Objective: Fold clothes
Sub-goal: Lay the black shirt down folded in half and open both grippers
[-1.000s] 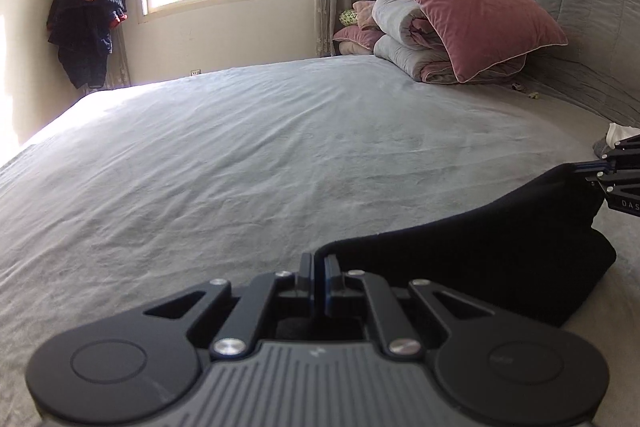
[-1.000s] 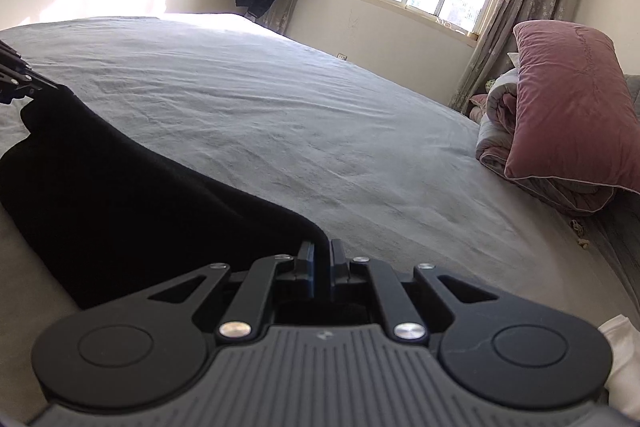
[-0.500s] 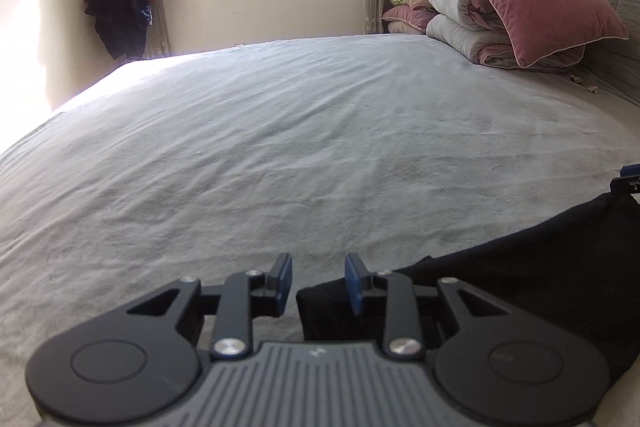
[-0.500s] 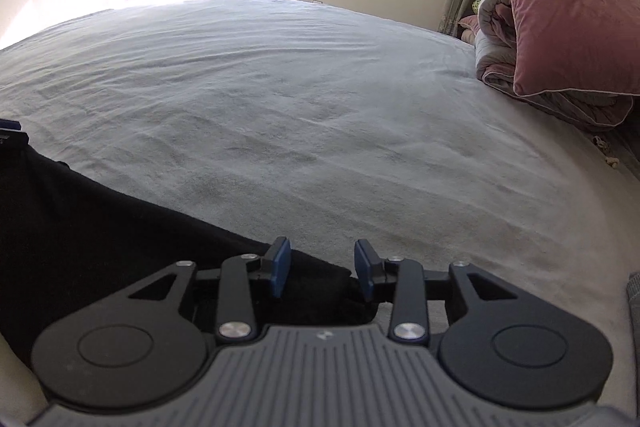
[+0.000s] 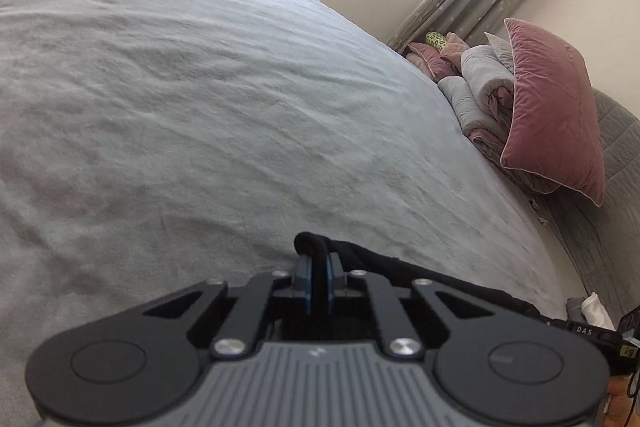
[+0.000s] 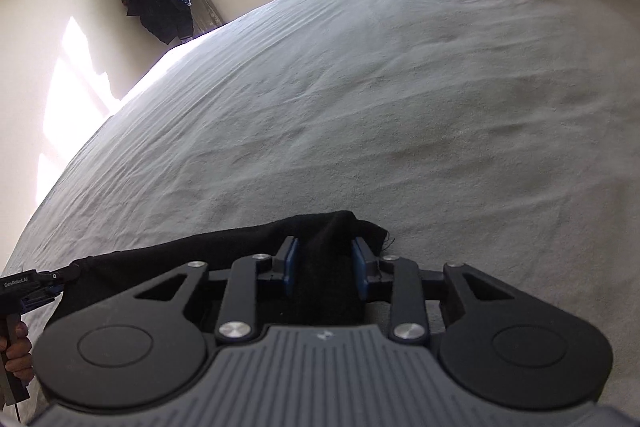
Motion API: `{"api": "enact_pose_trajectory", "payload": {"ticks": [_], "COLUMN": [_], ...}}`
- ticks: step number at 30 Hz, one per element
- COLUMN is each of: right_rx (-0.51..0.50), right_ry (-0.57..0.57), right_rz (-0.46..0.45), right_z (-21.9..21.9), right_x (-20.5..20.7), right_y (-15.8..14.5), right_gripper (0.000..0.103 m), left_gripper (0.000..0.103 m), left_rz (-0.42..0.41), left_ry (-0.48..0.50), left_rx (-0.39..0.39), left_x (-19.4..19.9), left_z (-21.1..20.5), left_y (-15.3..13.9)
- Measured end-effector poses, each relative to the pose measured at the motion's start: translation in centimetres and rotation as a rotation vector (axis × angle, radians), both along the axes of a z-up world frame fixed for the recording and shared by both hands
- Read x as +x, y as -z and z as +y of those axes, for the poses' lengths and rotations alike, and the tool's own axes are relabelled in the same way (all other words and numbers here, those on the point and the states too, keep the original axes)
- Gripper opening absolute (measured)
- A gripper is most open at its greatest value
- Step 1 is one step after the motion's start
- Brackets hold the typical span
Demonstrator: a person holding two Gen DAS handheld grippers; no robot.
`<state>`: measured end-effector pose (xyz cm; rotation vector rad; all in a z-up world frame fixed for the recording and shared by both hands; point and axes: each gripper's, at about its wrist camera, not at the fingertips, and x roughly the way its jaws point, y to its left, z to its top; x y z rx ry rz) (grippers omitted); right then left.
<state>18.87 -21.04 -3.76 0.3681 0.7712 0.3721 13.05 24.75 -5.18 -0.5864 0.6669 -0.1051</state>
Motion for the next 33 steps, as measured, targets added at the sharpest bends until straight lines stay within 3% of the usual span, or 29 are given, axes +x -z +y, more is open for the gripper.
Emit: {"api": "enact_pose_trajectory", "payload": {"ticks": [3, 4, 8, 9, 10, 11, 13, 14, 16, 20, 25, 28, 33], "right_rx": [0.161, 0.187, 0.066, 0.037, 0.009, -0.023, -0.131, -0.195, -0.298, -0.368, -0.356, -0.390, -0.403], "right_ry": [0.011, 0.033, 0.073, 0.068, 0.062, 0.058, 0.062, 0.058, 0.001, -0.195, -0.333, -0.351, -0.239], "right_rz": [-0.030, -0.026, -0.031, -0.040, -0.049, -0.062, -0.144, -0.205, -0.304, -0.365, -0.331, -0.299, -0.232], "right_z": [-0.7, -1.1, -0.7, -0.3, 0.1, 0.6, 2.0, 3.0, 5.3, 10.2, 14.1, 16.0, 17.2], "right_x": [-0.6, -0.5, -0.3, -0.4, -0.5, -0.7, -1.5, -2.2, -3.4, -5.0, -5.1, -4.2, -0.9], "right_y": [0.2, 0.5, 1.1, 0.6, 0.1, -0.4, -1.8, -2.4, -3.3, -3.2, -2.0, -1.0, 0.2], "right_gripper": [0.008, 0.008, 0.008, 0.016, 0.017, 0.019, 0.033, 0.041, 0.041, 0.041, 0.039, 0.038, 0.032], "left_gripper": [0.006, 0.006, 0.012, 0.014, 0.029, 0.051, 0.064, 0.064, 0.064, 0.063, 0.063, 0.064, 0.071], "left_rz": [-0.039, -0.016, -0.015, -0.015, -0.017, -0.041, -0.114, -0.147, -0.195, -0.241, -0.218, -0.175, -0.160], "left_ry": [-0.057, -0.071, -0.052, -0.049, -0.060, -0.089, -0.131, -0.104, -0.031, 0.153, 0.294, 0.332, 0.374], "left_rx": [-0.052, -0.033, 0.093, 0.133, 0.171, 0.227, 0.343, 0.381, 0.439, 0.510, 0.551, 0.568, 0.545], "left_x": [-0.5, -0.3, 0.0, 0.1, 0.0, -0.2, -0.9, -1.1, -1.3, -1.2, -0.4, 0.3, 0.1], "left_z": [0.4, 0.3, -1.2, -1.7, -2.1, -2.7, -4.0, -4.8, -6.5, -9.8, -11.6, -11.7, -11.4], "left_y": [0.6, 0.9, 0.7, 0.2, -0.5, -1.3, -2.8, -3.3, -4.0, -3.9, -2.1, -0.8, 0.0]}}
